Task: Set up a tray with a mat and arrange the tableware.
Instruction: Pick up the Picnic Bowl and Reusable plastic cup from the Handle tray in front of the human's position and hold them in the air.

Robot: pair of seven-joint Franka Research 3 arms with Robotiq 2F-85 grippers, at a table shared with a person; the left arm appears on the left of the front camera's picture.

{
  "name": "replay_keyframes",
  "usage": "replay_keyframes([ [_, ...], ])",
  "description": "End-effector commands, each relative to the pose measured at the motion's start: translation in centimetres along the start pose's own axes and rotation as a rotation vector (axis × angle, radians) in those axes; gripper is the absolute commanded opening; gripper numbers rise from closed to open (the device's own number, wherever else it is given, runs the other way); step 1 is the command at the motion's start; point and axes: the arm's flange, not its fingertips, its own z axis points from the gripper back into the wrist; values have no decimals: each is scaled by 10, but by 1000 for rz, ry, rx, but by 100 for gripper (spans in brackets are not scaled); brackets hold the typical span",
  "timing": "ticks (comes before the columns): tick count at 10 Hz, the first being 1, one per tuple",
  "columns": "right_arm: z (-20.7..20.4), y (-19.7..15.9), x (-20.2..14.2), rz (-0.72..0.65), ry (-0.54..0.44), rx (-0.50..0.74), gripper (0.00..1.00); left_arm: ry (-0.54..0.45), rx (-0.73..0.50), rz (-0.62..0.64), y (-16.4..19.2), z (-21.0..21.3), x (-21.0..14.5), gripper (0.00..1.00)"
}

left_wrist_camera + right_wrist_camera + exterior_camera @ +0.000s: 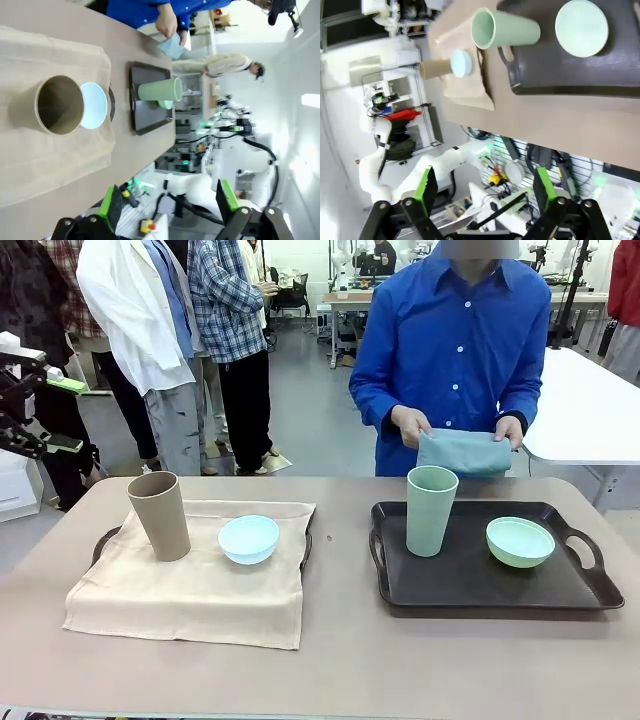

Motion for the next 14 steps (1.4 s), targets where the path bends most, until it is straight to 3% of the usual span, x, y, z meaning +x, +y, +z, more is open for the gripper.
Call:
replay_keyframes([
  [1,9,-20,23,-21,1,116,100,-8,-72,141,12,2,3,100],
  [3,22,-51,29,-10,-2,209,100,-35,-65,209,31,3,-5,100],
  [6,32,-79,37,-60,-81,239,100,-102,40,132,36,-5,-14,100],
  [9,34,-94,31,-131,-75,185,100,-133,96,83,39,-10,-11,100],
  [12,32,-96,17,-161,-67,173,100,-61,107,9,34,-14,-10,100],
  [13,36,-99,30,-127,-84,195,100,-112,88,86,36,-11,-6,100],
  [14,36,-99,30,-127,-84,195,100,-112,88,86,36,-11,-6,100],
])
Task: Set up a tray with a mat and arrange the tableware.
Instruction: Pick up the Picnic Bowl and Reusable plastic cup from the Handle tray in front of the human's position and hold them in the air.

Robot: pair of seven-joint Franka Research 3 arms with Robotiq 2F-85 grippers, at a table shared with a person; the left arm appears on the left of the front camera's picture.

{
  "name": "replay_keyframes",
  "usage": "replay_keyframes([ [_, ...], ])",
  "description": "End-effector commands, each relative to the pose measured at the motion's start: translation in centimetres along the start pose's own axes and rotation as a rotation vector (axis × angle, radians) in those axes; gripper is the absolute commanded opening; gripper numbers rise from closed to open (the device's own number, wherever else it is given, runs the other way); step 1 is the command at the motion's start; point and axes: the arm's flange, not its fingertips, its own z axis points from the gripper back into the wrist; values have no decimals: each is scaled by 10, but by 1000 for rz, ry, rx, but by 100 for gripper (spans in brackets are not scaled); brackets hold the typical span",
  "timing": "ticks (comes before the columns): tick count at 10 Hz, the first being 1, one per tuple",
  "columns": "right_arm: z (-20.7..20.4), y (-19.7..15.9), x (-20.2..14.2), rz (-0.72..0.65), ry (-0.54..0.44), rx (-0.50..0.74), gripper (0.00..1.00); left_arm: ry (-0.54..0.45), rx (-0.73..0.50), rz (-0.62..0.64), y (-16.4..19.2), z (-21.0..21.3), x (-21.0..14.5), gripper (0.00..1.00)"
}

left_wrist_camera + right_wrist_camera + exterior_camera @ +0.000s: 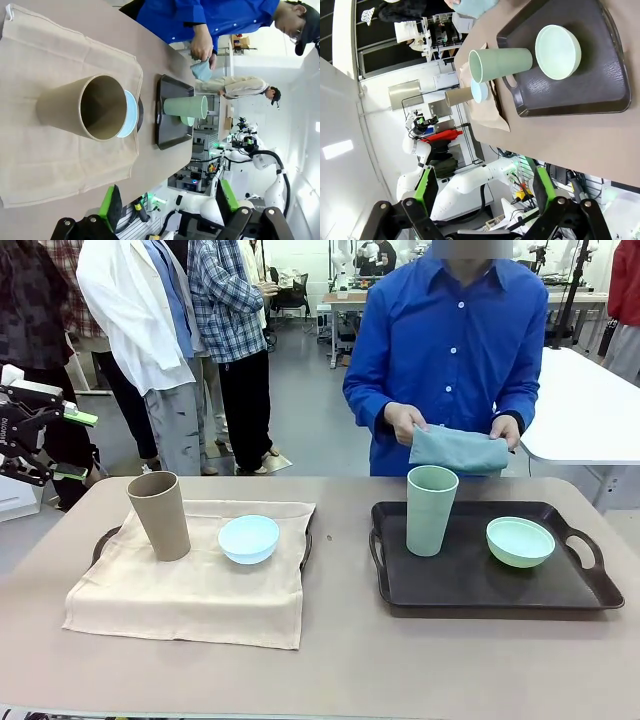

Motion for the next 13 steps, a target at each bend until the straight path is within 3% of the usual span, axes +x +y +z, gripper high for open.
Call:
replay_keyframes([
  [1,0,2,2,5,-2,7,100,-15,-7,24,0,2,1,100],
  [11,0,2,2,5,-2,7,100,-15,-7,24,0,2,1,100],
  [12,0,0,0,0,0,0,100,-3,-1,9,1,1,0,100],
  [13,-3,5,0,22,6,-51,100,-14,29,-58,-20,-10,0,100],
])
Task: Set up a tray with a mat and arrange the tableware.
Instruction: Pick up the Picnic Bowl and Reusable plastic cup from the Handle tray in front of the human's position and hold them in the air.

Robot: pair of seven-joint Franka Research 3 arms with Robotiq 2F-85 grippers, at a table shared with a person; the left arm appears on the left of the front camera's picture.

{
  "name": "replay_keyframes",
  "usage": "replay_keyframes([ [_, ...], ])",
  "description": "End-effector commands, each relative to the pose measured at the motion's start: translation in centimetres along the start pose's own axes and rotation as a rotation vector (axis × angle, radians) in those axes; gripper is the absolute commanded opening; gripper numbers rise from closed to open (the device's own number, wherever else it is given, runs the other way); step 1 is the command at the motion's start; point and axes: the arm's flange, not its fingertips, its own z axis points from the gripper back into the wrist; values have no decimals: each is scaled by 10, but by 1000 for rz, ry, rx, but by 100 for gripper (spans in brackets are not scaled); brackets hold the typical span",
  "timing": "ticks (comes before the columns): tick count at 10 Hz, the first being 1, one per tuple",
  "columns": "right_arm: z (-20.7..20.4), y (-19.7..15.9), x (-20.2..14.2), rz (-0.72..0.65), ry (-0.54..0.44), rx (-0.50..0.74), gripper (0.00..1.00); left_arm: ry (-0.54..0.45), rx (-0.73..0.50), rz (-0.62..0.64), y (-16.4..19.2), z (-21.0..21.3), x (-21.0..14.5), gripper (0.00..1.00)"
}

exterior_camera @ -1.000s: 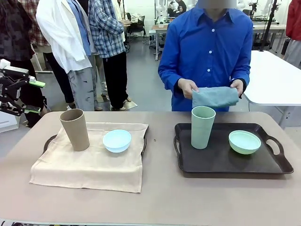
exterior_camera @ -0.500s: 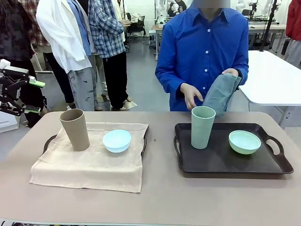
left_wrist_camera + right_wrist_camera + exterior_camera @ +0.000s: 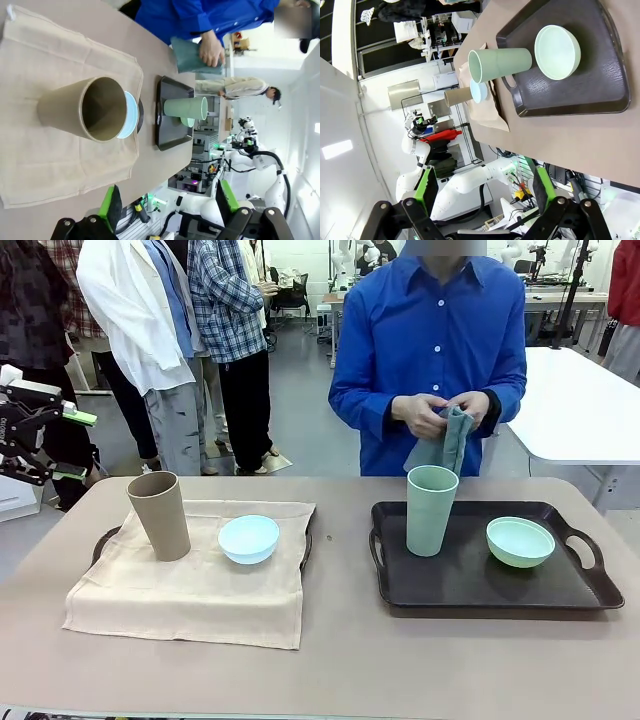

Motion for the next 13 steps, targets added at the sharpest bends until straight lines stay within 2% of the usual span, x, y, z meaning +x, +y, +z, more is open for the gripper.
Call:
replay_keyframes([
  [1,-5,10,-1,20,2,-94,100,-22,68,-114,-38,-22,0,100],
  [4,-30,22,11,-7,-19,-288,100,-20,205,-351,-109,-77,7,100],
  [7,-66,48,-6,44,-25,-541,100,119,317,-711,-162,-131,-15,100],
  [9,-104,60,-14,68,-37,-674,100,233,393,-906,-190,-165,-27,100],
  [11,-142,61,-16,88,-45,-767,100,225,429,-1085,-209,-199,-37,100],
  [12,-159,58,-16,88,-58,-778,100,181,460,-1181,-212,-215,-40,100],
  [13,-162,56,-10,69,-67,-751,100,141,433,-1158,-212,-218,-38,100],
])
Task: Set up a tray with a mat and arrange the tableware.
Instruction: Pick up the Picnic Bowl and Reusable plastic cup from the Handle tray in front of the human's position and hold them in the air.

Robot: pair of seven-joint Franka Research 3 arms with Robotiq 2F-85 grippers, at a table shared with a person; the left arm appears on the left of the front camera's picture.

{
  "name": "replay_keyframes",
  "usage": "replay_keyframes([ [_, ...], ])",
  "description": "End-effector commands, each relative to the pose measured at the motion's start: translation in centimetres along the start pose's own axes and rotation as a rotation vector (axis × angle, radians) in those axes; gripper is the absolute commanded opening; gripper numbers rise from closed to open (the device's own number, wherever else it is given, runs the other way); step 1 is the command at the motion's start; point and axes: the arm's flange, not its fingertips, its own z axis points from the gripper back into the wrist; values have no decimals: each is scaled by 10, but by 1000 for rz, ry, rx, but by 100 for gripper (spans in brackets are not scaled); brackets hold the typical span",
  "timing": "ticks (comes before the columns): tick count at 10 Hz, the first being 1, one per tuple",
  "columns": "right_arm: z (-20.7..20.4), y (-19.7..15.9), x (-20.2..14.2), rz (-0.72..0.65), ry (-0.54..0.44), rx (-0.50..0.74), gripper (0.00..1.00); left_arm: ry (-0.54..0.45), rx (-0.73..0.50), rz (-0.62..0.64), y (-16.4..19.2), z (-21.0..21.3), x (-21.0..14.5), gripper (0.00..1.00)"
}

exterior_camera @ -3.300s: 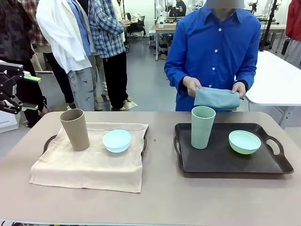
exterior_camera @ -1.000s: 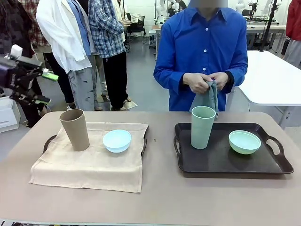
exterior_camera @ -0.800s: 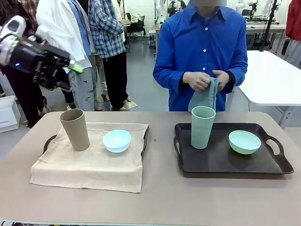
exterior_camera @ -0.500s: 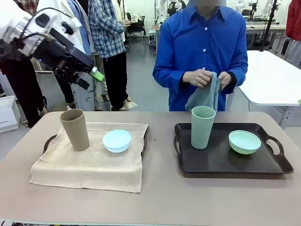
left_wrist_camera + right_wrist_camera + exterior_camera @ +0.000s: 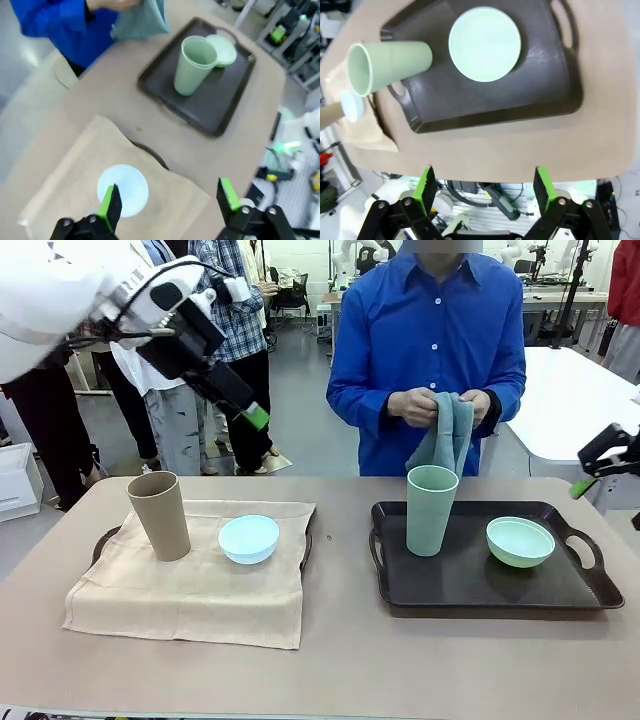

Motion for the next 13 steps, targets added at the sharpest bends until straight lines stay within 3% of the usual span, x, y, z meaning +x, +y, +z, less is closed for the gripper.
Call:
replay_keyframes([
  [1,0,-15,9,-74,-13,71,100,43,-33,35,3,7,-9,100],
  [2,0,0,0,0,0,0,100,43,-33,35,3,7,-9,100],
  [7,-2,0,1,-5,-2,15,100,25,-41,29,8,4,-8,100],
  [8,-4,8,16,48,-73,-107,100,-19,-97,-164,2,-8,19,100],
  [9,-9,15,22,92,-78,-189,100,20,-112,-296,-1,-26,42,100],
  [11,-11,20,35,184,-130,-287,100,73,-212,-424,12,-58,72,100],
  [13,-22,17,51,253,-103,-314,100,95,-312,-621,16,-94,85,100],
])
